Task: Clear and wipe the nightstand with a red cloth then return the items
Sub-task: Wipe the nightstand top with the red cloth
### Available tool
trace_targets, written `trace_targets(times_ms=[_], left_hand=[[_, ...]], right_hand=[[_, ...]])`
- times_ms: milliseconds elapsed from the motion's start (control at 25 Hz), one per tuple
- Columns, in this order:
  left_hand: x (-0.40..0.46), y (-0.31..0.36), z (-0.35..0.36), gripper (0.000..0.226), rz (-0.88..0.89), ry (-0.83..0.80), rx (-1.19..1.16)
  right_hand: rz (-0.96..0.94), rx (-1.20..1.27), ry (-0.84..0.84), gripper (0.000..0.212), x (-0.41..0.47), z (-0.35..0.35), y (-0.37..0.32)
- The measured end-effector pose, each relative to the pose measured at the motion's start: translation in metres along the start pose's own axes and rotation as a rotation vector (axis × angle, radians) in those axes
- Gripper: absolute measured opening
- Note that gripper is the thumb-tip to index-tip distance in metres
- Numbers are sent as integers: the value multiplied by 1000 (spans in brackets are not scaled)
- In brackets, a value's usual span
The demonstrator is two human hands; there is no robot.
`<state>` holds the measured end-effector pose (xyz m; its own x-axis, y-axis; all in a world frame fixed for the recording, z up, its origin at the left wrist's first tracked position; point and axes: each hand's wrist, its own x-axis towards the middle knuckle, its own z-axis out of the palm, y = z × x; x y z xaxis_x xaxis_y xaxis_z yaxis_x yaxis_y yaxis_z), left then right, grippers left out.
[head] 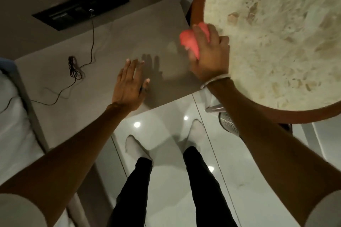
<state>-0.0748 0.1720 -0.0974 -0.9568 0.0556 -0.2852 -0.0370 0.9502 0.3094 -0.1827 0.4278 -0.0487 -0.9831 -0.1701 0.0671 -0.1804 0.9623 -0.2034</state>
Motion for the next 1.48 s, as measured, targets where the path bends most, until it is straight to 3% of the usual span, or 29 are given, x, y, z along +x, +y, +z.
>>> trace_targets(times_ms=[80,200,280,360,400,480,520,640,680,760,800,880,920,960,1040,1080,1120,1200,1240,1280,1360,1400,1480], left_hand=[[1,-21,9,70,-62,-8,-37],[13,-53,31,72,-155,-80,-30],[26,-70,46,74,-222,-107,-1],[42,-83,56,74,-256,-62,49],[52,-89,57,73,-280,-14,59],[76,-98,55,72,-358,67,37],[87,-102,54,71,-394,99,31],[104,-104,52,70,-436,170,42],[103,-104,51,70,-434,171,34],[102,-106,50,71,-430,150,17],[101,-107,49,72,-432,141,11],[101,-107,46,72,-440,133,-6],[102,-108,44,72,-437,127,-19],[101,-108,43,72,-435,119,-33],[100,-107,43,71,-437,106,-33],[101,-107,45,71,-437,103,-26],[102,-107,45,72,-438,109,-20],[102,-108,45,72,-441,113,-27],[101,-108,45,71,-436,115,-30],[100,-108,45,71,-431,116,-32],[99,-109,46,71,-430,129,-22],[100,-107,46,71,-426,130,-14],[100,-104,46,71,-414,125,-15]], right_hand=[[-179,-1,80,63,-13,24,-31],[-170,-15,-117,67,-35,96,-67],[-347,-60,-240,72,-48,137,-69],[-542,-67,-234,68,-32,161,-50],[-465,-44,-222,65,-15,165,-48],[-64,6,-134,64,27,168,-61],[-10,22,-127,64,42,168,-71],[-527,-5,-234,64,79,179,-74],[-433,10,-230,64,98,181,-72],[83,58,-133,67,132,180,-82],[156,24,-127,67,138,181,-90],[-114,-6,-188,65,137,186,-98],[-156,4,-164,64,139,184,-97],[-33,39,-125,65,144,183,-95],[472,154,-63,67,155,181,-101],[616,146,-77,69,156,179,-110],[564,133,-123,70,154,176,-117],[9,65,-199,68,129,174,-116],[-167,50,-206,66,110,174,-106],[-148,92,-200,64,94,174,-94],[202,169,-130,63,65,168,-79],[227,113,-146,63,49,164,-76],[-27,29,-228,64,12,162,-62]])
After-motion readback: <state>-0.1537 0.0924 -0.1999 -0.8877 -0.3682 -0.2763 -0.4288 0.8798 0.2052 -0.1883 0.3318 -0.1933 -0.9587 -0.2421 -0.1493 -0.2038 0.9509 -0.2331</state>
